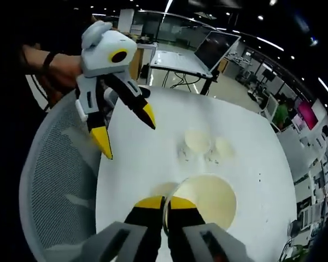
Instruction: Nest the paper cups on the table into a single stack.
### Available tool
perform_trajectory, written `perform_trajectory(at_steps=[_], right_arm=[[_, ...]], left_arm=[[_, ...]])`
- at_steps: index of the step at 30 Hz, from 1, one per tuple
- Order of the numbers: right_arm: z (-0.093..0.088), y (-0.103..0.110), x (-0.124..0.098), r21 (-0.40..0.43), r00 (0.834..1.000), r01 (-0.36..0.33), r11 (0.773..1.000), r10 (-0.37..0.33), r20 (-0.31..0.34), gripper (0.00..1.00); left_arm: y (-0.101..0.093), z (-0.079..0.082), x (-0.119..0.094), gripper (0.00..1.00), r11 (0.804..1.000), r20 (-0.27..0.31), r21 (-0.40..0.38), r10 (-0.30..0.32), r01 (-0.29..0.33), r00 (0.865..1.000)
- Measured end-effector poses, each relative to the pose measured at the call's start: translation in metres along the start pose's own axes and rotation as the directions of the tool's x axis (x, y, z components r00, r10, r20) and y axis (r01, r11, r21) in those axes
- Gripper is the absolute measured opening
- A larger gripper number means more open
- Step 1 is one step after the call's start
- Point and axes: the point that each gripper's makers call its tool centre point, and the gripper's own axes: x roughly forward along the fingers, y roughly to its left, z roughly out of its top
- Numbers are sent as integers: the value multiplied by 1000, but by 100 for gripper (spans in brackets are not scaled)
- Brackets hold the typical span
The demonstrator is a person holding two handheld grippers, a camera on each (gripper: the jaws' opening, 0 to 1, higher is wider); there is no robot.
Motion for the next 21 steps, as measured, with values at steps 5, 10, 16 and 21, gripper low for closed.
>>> perform_trajectory(at_steps=[5,10,16,21], right_arm=[[-3,3,6,-5,1000,-11,1000,11,-12,0],[-3,4,9,-21,1000,-13,1000,13,-25,0],[-6,1,18,-24,999,-30,999,29,-34,0],[-10,3,24,-24,998,-45,999,44,-42,0]], left_arm=[[1,0,-1,60,1000,0,-2,0,0,1000],[1,-2,-2,60,1000,-2,-3,2,-2,1000],[5,-4,-3,59,1000,-3,-7,4,-4,1000],[4,-4,-5,59,1000,-1,-12,7,-7,1000]])
